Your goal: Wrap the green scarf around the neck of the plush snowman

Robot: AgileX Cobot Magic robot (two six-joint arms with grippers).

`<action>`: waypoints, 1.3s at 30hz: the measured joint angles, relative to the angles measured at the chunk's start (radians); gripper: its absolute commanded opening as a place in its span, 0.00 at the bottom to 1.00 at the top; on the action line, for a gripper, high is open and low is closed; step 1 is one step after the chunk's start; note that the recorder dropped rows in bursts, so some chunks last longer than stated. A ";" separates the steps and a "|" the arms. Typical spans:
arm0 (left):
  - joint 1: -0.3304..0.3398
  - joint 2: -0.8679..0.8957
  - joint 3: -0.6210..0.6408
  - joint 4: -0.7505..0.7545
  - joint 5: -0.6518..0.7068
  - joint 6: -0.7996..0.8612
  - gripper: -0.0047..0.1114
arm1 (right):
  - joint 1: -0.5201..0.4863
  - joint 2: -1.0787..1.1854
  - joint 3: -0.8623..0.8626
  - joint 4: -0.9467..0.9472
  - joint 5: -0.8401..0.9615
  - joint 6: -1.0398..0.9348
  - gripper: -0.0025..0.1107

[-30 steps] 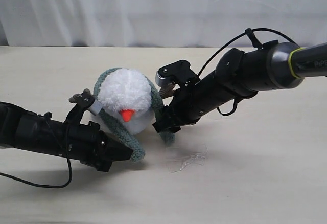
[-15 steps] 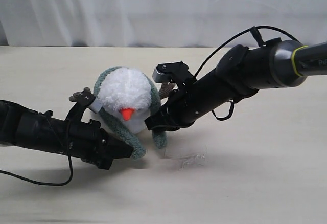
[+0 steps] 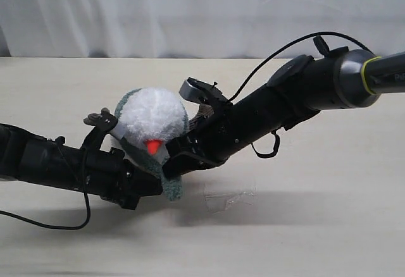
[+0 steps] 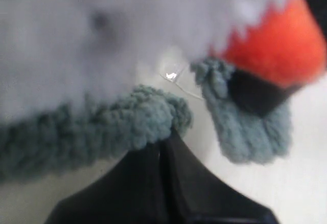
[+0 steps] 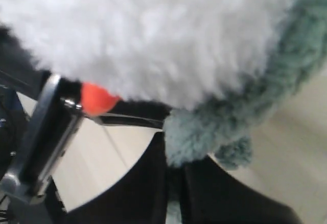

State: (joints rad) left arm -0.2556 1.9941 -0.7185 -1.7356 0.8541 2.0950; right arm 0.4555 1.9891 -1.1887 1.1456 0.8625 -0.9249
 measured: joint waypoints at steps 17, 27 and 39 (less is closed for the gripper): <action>0.000 0.004 0.000 0.004 0.032 -0.005 0.44 | 0.000 0.076 0.000 0.147 -0.017 -0.038 0.48; 0.000 0.004 0.000 0.004 0.052 -0.005 0.53 | 0.000 0.076 0.000 0.133 -0.021 -0.042 0.60; 0.000 0.004 0.000 0.050 0.220 -0.005 0.53 | 0.000 0.076 0.000 0.140 0.012 -0.054 0.59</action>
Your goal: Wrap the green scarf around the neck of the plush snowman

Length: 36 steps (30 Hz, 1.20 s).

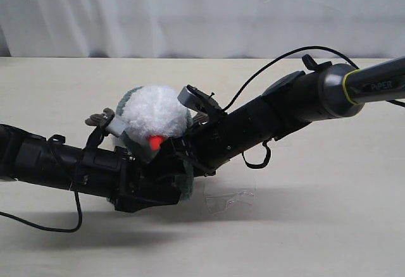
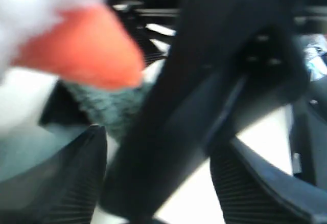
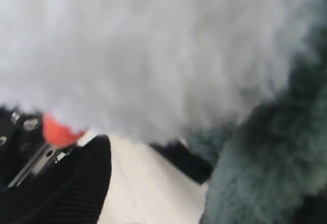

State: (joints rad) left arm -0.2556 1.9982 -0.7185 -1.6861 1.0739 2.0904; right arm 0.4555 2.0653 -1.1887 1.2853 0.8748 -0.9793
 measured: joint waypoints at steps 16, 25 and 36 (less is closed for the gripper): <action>0.000 0.000 -0.002 0.130 0.024 -0.187 0.53 | 0.007 0.000 0.000 -0.002 0.010 -0.006 0.41; 0.000 -0.053 -0.002 0.206 -0.043 -0.263 0.52 | 0.005 0.000 0.000 -0.067 -0.011 0.017 0.67; 0.000 -0.189 -0.002 0.290 -0.166 -0.318 0.40 | 0.005 0.000 -0.033 -0.202 -0.034 0.088 0.69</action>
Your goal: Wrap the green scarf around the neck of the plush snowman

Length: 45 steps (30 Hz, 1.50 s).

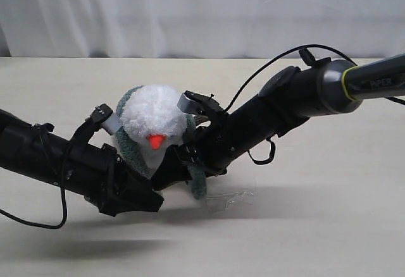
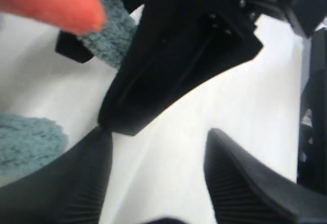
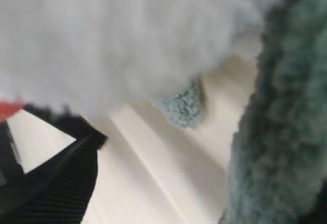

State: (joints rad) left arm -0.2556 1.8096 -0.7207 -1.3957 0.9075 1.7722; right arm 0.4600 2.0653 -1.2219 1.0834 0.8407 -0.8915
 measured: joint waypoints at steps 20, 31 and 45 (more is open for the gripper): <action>0.000 -0.014 0.000 0.013 -0.063 -0.014 0.29 | -0.002 -0.038 -0.121 -0.363 0.125 0.286 0.76; 0.000 -0.014 0.000 0.006 -0.072 -0.015 0.28 | -0.002 -0.130 -0.156 -0.391 0.174 0.286 0.76; 0.000 -0.014 0.000 0.000 -0.072 -0.015 0.28 | -0.002 -0.191 -0.160 -0.532 0.304 0.389 0.76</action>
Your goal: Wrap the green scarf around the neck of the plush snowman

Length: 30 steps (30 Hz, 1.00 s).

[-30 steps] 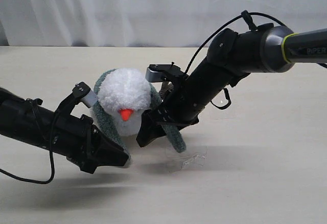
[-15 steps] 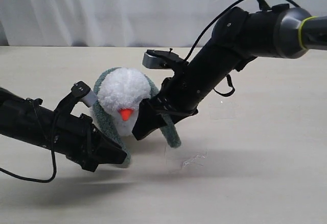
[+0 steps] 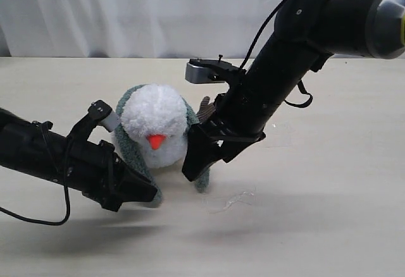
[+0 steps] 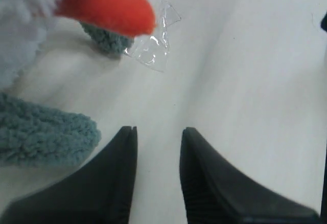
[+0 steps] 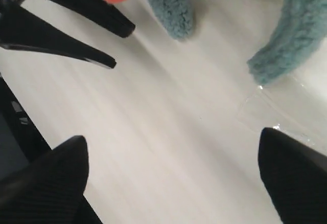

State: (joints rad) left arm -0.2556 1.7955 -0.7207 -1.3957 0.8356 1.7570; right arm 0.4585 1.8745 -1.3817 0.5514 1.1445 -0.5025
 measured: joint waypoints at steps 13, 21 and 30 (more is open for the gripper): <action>0.000 -0.128 0.002 0.056 -0.021 -0.074 0.14 | 0.000 0.000 0.029 -0.080 -0.198 -0.002 0.52; 0.000 -0.356 0.004 0.222 -0.126 -0.286 0.04 | 0.000 0.000 0.082 -0.093 -0.353 -0.054 0.63; 0.000 -0.624 0.162 0.202 -0.781 -0.437 0.04 | 0.000 0.000 0.115 -0.074 -0.468 -0.088 0.65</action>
State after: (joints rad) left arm -0.2556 1.1715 -0.5586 -1.1933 0.0550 1.3199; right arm 0.4585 1.8745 -1.2668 0.4778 0.6766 -0.5905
